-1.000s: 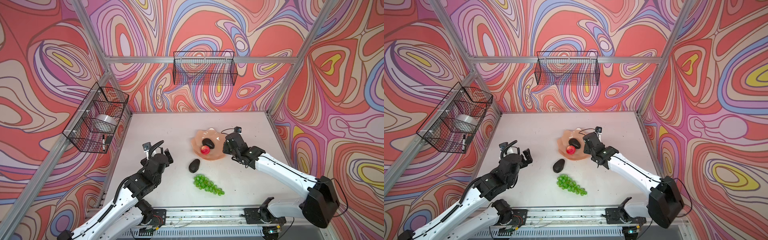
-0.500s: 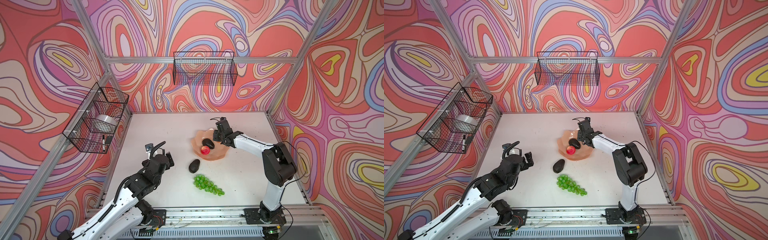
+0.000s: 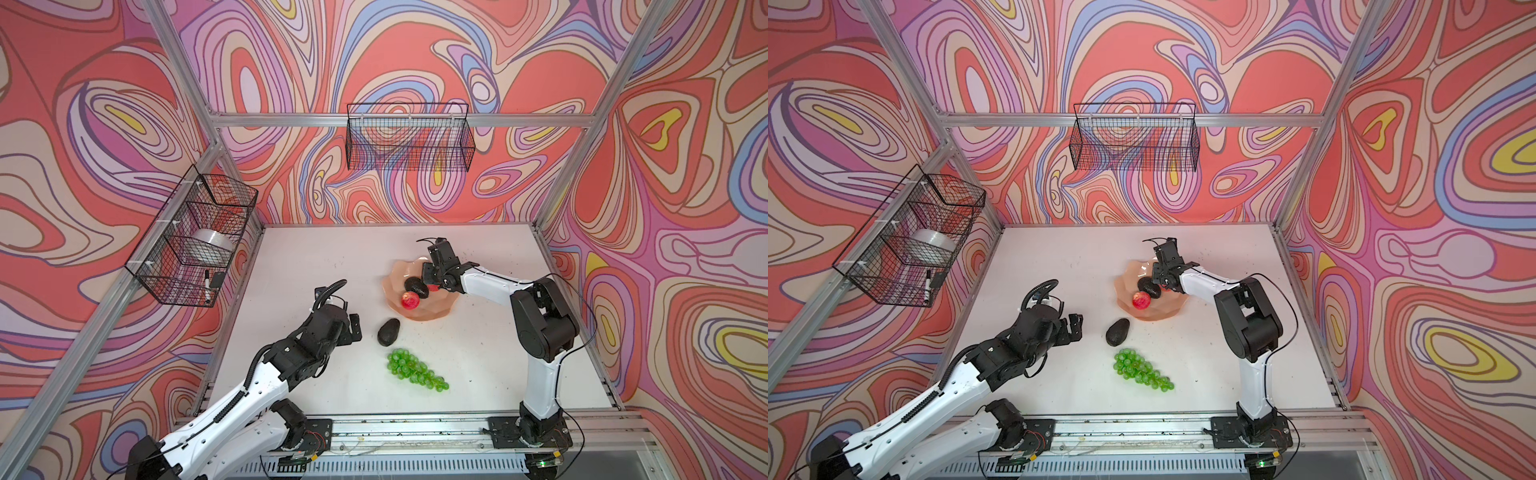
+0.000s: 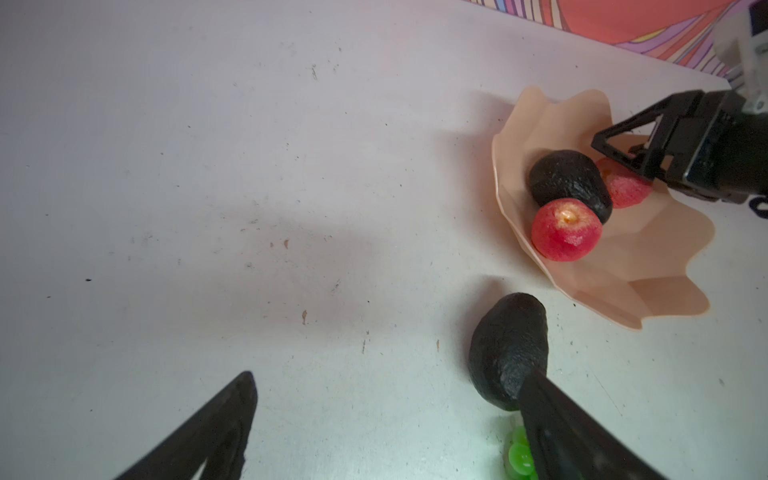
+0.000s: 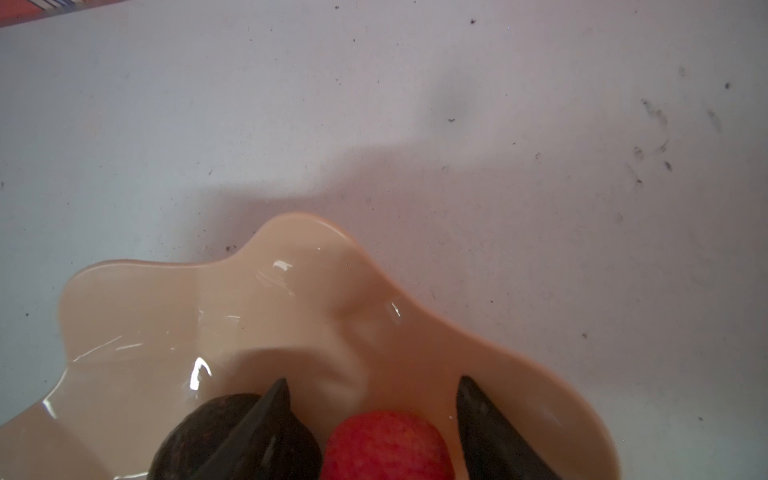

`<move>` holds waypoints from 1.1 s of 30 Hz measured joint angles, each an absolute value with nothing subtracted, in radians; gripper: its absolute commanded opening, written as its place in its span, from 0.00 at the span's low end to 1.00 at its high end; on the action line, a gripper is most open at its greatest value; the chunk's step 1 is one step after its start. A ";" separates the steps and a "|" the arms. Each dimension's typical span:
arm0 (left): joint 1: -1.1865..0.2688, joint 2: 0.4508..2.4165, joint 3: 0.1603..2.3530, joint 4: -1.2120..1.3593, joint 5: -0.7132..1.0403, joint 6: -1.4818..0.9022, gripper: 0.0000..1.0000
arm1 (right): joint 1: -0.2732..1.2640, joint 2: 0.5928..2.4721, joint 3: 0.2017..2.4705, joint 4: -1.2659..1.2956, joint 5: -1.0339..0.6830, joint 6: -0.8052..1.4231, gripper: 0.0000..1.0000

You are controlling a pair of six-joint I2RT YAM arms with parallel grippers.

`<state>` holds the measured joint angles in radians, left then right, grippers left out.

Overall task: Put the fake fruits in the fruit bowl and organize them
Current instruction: 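Place the second apple in the bowl with the right gripper and release, then grasp the remaining avocado on the table with the left gripper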

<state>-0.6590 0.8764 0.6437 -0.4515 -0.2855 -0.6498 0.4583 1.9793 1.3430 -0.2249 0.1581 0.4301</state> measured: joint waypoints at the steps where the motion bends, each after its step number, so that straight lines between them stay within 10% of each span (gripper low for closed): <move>1: -0.659 0.892 0.644 -0.447 -0.260 -0.641 0.96 | 0.459 1.979 1.343 -0.224 0.154 0.429 0.74; 33: -0.746 1.552 0.897 -0.377 -0.008 -0.561 0.92 | 0.456 1.224 0.967 -0.227 0.158 0.495 0.92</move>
